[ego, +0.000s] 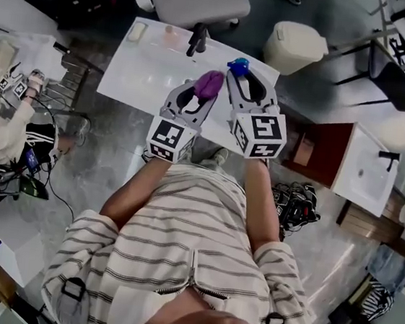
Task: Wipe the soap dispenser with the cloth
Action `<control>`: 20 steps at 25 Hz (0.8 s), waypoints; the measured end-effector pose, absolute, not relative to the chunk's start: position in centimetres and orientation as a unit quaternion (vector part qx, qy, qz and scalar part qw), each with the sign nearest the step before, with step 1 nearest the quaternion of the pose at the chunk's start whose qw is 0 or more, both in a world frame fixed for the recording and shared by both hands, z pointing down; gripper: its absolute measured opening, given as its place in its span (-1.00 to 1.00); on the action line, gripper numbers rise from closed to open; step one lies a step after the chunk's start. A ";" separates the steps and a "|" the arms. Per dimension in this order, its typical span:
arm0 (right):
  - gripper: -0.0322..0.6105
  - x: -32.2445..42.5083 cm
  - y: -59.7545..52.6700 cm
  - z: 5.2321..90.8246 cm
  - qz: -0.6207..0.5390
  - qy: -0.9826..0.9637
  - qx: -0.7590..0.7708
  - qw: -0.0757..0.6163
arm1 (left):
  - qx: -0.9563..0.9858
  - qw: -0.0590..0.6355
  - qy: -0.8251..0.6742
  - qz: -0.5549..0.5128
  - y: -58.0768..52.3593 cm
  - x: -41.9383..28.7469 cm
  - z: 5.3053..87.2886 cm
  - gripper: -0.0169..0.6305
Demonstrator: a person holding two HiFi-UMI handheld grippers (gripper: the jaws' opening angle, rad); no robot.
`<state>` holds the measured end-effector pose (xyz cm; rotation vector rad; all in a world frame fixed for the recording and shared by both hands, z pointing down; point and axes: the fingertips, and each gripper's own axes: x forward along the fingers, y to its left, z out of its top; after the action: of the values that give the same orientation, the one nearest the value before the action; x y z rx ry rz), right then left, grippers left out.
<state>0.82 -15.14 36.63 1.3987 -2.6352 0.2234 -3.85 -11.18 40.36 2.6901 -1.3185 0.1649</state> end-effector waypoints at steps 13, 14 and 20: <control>-0.49 1.8 -15.0 35.4 0.073 -0.870 0.483 0.060 | 0.910 0.047 -0.409 0.049 -10.6 -1.6 39.6 -0.54; -0.49 1.8 -14.9 35.3 0.073 -0.870 0.483 0.060 | 0.911 0.046 -0.407 0.048 -10.5 -1.5 39.4 -0.54; -0.49 1.9 -14.4 33.9 0.071 -0.876 0.473 0.059 | 0.916 0.018 -0.396 0.058 -9.7 -0.4 38.7 -0.54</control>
<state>1.90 -14.35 33.86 1.4326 -2.6536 0.2158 -0.36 -9.67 38.66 2.8448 -1.2305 0.1789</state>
